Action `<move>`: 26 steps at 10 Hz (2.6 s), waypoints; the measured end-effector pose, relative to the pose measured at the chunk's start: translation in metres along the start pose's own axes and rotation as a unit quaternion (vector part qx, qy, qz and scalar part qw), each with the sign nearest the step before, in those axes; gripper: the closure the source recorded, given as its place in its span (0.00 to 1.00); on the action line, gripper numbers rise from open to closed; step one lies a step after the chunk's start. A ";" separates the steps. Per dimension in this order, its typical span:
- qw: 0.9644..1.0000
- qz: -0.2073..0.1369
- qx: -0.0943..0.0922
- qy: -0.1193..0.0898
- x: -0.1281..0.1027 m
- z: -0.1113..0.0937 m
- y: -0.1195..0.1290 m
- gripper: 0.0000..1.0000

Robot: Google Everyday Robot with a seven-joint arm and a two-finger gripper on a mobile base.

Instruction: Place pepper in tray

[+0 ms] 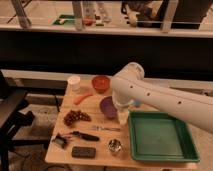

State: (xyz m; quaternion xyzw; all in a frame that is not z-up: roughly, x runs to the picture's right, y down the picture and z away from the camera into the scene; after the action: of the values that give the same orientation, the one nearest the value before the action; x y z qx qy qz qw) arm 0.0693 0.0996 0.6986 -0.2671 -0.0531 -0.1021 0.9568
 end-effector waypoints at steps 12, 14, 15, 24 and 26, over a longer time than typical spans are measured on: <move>1.000 0.000 0.000 0.000 0.000 0.000 0.000 0.20; 1.000 0.002 0.001 -0.001 0.000 0.001 0.000 0.20; 1.000 0.003 0.003 -0.001 -0.006 0.003 -0.004 0.20; 1.000 0.010 0.014 -0.025 -0.052 0.021 -0.024 0.20; 0.999 0.014 0.017 -0.032 -0.055 0.025 -0.027 0.20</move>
State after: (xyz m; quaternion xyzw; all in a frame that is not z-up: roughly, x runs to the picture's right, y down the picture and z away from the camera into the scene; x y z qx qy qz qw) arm 0.0085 0.0988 0.7249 -0.2544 -0.0815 -0.0796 0.9604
